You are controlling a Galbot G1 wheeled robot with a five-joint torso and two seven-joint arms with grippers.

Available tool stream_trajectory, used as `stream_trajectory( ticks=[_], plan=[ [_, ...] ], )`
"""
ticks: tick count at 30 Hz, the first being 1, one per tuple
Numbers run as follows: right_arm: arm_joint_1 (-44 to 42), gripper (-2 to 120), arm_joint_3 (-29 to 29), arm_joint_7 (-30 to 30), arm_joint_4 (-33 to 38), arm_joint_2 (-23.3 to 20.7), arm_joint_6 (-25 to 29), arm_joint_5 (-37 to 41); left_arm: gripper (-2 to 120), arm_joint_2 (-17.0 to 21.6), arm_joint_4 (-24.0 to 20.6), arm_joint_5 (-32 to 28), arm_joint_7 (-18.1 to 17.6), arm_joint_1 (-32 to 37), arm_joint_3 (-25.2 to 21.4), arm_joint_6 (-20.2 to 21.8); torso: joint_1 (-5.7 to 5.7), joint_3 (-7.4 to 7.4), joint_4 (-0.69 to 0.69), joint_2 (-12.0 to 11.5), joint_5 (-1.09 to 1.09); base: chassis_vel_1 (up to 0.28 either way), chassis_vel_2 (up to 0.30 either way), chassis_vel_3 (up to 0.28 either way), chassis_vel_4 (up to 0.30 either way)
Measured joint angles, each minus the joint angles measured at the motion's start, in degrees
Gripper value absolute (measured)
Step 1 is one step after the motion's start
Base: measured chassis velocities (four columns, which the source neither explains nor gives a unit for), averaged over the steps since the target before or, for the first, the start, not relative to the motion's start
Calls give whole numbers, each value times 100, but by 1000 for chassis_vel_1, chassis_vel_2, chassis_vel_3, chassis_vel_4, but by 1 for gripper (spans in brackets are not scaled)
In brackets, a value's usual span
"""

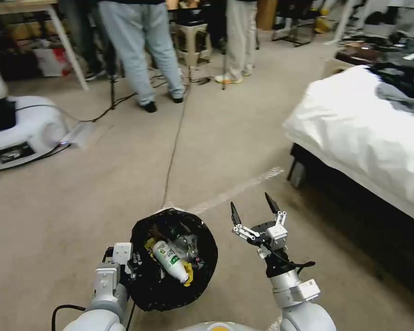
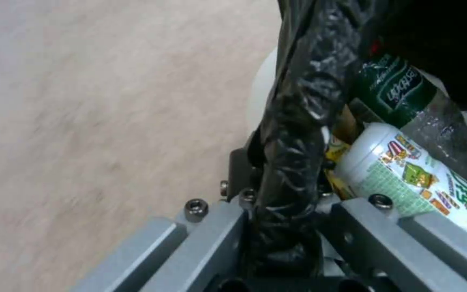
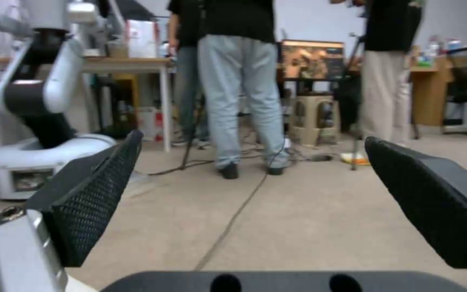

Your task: Pick up the trash bin, then pick up the garbage from the floor and place it into the trash bin.

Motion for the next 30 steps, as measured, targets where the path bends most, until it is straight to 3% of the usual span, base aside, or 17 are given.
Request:
stream_trajectory(
  ticks=[20,30],
  plan=[
    [-26,99,4,-4,-24,26,18,-25,0,-16,17,-25,-1,2,41,-77,0,0,1,0,0,125,122,124,124],
    [-54,99,10,-4,-19,47,37,-36,0,-28,32,-19,30,-5,81,-161,0,0,-2,0,0,27,34,36,30]
  ],
)
